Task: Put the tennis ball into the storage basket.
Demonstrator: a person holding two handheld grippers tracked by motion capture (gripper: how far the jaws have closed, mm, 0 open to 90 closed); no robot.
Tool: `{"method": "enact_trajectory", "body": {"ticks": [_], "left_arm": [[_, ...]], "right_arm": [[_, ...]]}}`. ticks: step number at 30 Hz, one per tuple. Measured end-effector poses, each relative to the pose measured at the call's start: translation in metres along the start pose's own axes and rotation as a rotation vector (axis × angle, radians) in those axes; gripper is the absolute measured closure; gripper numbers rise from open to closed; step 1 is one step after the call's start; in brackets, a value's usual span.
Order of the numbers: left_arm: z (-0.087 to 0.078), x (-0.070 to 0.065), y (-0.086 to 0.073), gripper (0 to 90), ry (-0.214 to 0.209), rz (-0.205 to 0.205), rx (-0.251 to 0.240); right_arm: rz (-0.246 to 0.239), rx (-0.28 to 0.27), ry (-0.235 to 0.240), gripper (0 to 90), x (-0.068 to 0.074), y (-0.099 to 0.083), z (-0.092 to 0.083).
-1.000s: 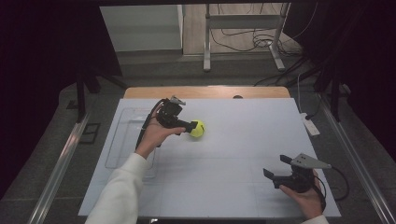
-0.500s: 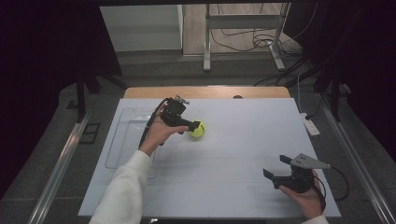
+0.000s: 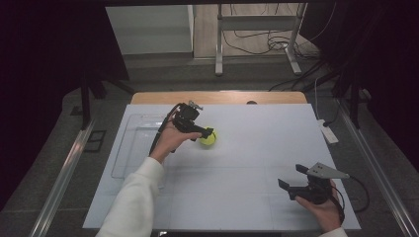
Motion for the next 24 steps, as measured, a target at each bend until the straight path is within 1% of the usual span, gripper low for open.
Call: {"method": "enact_trajectory", "body": {"ticks": [3,5,6,9,12,15,19,24], "left_arm": [[0.002,0.0,0.001,6.5,0.003,-0.004,-0.001],[0.004,0.0,0.002,6.3,0.003,0.001,0.003],[0.005,0.0,0.003,6.0,0.006,-0.003,-0.001],[0.007,0.0,0.004,5.7,-0.001,0.004,0.004],[0.01,0.001,0.005,5.5,0.006,0.002,0.005],[0.013,0.001,0.006,5.5,0.001,0.007,0.009],[0.017,0.001,0.007,5.4,-0.007,0.002,0.015],[0.022,0.004,0.006,5.5,-0.02,-0.017,0.02]], "right_arm": [[0.001,-0.001,0.0,9.8,0.0,0.0,0.0],[0.001,0.0,0.001,9.7,0.0,0.0,0.0],[0.0,0.0,0.001,9.7,0.0,0.0,0.0],[0.0,0.0,0.001,9.7,0.0,0.0,0.0],[0.0,0.001,0.002,9.8,0.0,0.0,0.0],[0.0,0.0,0.002,9.7,0.0,0.0,0.0],[0.0,0.003,0.001,9.7,0.0,-0.001,0.001],[0.001,0.002,0.002,9.7,-0.001,-0.001,0.001]]}}
Point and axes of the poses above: each handheld gripper's, and its own axes: z roughly forward along the jaws, y roughly out of its top, x roughly to its left, the point moved 9 cm from there along z, roughly forward along the jaws, and after that the axes turned 11 degrees about z, right-handed, at the moved point
